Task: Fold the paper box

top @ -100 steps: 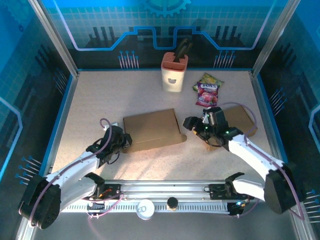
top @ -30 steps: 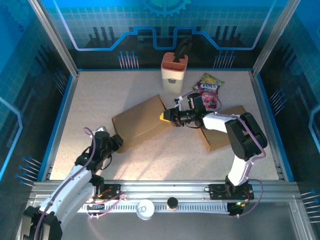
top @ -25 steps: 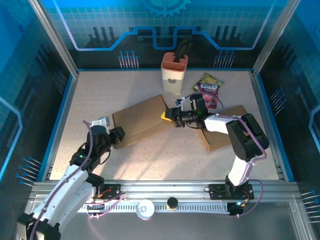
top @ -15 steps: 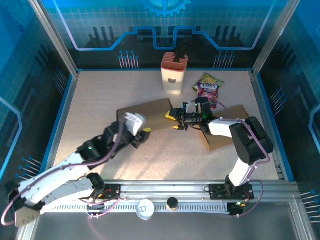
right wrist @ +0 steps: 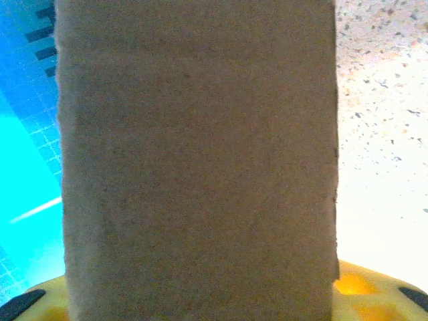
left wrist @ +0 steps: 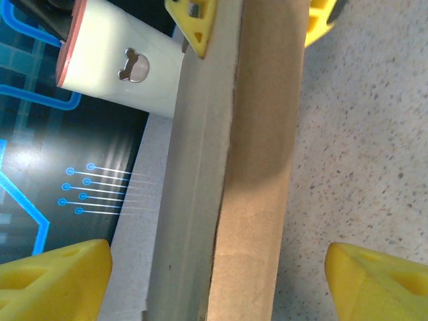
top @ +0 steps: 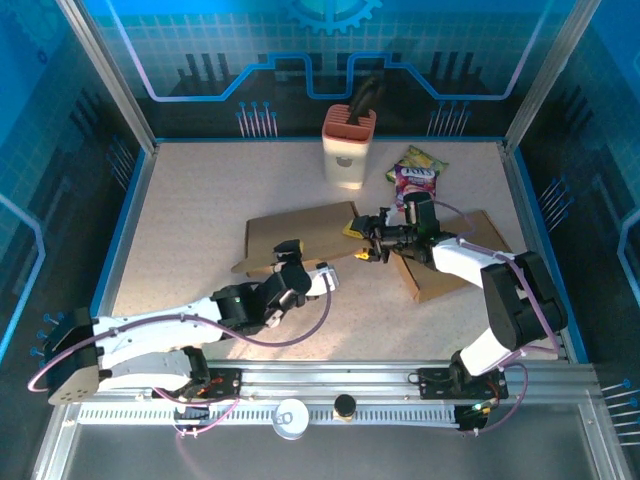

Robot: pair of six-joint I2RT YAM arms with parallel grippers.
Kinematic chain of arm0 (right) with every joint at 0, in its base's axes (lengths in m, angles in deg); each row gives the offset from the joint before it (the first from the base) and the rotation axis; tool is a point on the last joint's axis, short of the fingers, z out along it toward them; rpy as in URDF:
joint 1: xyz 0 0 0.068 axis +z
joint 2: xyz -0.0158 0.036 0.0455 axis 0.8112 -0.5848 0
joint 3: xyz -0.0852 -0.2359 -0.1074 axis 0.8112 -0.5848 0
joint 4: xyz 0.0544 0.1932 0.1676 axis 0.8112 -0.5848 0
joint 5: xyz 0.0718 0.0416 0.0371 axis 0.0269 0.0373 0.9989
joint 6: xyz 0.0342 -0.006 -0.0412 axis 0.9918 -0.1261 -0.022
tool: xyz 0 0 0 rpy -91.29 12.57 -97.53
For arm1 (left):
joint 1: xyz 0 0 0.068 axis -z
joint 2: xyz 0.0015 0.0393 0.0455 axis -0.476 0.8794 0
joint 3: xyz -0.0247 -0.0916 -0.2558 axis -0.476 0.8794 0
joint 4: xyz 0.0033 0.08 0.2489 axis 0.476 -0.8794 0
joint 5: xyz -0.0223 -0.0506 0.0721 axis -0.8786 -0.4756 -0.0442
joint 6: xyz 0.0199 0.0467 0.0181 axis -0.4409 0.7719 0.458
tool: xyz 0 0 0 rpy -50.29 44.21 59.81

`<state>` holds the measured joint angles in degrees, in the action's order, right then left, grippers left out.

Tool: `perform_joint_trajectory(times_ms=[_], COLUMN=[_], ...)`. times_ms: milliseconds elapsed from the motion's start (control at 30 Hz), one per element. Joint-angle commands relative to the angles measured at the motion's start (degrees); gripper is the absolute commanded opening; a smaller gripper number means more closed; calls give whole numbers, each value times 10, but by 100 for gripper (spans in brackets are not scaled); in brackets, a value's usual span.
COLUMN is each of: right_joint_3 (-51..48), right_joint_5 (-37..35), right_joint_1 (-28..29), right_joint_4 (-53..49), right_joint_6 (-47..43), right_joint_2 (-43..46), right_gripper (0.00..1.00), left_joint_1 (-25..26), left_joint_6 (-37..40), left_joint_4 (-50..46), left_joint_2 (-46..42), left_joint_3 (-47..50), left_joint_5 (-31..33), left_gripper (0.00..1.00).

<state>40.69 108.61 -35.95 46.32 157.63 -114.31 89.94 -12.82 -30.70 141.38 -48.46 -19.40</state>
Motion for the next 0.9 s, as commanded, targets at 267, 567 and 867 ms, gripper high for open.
perform_joint_trajectory(times_ms=[267, 567, 867], right_joint_3=[5, -5, -10], right_joint_5=[45, 62, 67], right_joint_1=[-10, -9, -35], right_joint_4=[-20, -41, -22], right_joint_6=[29, 25, 28], right_joint_2=[30, 39, 56], right_gripper=[39, 42, 69], left_joint_1=[-26, -30, -24], left_joint_6=[82, 80, 0], left_joint_4=[121, 102, -55], left_joint_2=[57, 104, 51], left_joint_3=[20, -5, -48], left_joint_5=[41, 33, -30], left_gripper=[84, 58, 45])
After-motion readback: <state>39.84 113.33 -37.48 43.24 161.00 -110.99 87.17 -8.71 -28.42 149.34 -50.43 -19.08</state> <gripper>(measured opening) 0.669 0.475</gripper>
